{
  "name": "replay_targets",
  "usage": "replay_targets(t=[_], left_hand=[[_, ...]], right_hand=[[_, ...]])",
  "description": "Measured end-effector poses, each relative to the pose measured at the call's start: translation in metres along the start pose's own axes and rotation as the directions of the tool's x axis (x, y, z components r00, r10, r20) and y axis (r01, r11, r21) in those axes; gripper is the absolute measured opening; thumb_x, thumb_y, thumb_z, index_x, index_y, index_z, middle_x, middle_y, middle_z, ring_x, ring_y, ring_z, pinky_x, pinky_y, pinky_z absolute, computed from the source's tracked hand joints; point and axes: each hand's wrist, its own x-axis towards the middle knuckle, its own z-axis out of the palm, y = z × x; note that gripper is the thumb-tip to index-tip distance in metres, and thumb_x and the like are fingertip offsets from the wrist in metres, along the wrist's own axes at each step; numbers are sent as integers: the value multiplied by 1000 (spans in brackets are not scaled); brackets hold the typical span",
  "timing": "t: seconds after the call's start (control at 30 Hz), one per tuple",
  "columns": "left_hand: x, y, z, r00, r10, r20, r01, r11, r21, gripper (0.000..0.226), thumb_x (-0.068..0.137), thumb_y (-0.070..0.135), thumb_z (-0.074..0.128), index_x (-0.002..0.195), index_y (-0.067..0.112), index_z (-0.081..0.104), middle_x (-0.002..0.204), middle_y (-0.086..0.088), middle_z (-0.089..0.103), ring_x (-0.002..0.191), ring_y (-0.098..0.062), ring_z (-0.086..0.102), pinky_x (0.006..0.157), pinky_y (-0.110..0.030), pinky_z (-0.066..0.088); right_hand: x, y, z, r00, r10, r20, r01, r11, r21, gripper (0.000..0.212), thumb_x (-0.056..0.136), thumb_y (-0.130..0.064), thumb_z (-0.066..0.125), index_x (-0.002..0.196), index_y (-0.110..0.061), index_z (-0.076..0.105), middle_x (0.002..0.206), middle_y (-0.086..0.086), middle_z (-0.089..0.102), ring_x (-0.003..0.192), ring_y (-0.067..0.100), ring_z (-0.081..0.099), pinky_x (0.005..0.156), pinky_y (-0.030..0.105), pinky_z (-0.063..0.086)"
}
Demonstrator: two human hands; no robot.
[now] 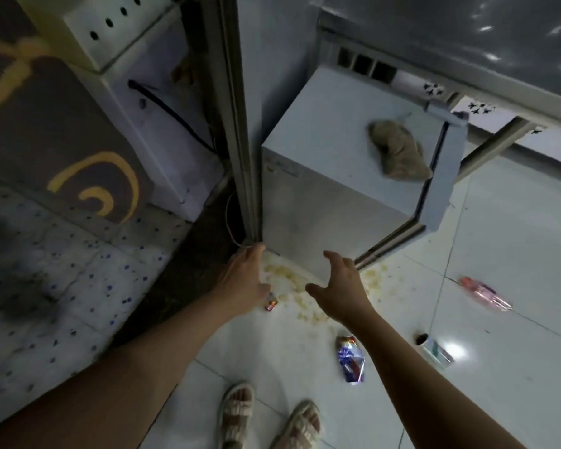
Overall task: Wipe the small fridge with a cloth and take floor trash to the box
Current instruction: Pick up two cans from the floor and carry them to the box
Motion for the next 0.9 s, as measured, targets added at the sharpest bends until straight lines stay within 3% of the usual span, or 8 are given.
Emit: replay_targets(t=[0.07,0.23,0.47,0.6,0.73,0.9], left_hand=[[8,-24,17,1000,-27,8,27,998,-48,72,82,20,65,143,15,27,144,-8,37,131,-24,35,103,-26,27],[38,-81,82,987,-147,65,151,986,-75,70,83,23,64,142,17,26,141,-8,42,127,-27,43,103,-42,37],[100,-151,204,944,-298,138,295,954,43,75,84,30,62,145,19,20,144,-8,38,130,-27,38,104,-42,37],[136,-189,275,921,-357,154,358,933,21,72,84,34,63,143,21,24,139,-9,43,125,-29,43,98,-43,42],[173,-219,341,917,-362,168,373,927,-37,76,85,42,60,145,32,14,141,-13,38,125,-32,43,96,-47,44],[226,-243,410,885,-452,114,466,866,-181,89,83,55,58,147,31,0,144,-21,30,127,-38,39,98,-48,42]], right_hand=[[10,6,27,1000,8,24,-8,1000,-9,74,81,-26,69,144,-16,30,145,11,34,134,28,32,107,34,32],[41,37,95,996,54,77,-53,999,-5,73,81,-25,69,143,-15,31,144,12,36,132,28,33,103,35,34],[98,113,192,986,99,130,-99,995,-5,76,82,-20,68,145,-15,27,146,14,33,133,31,32,104,38,35],[131,166,244,984,122,133,-121,993,-17,77,82,-21,68,146,-17,25,147,12,32,133,30,32,103,40,37],[159,216,289,986,104,128,-99,994,-45,79,83,-27,68,147,-18,22,148,10,30,134,29,30,102,41,37],[190,266,338,993,56,103,-46,994,-97,80,82,-25,68,147,-16,22,147,12,30,133,29,29,97,38,39]])
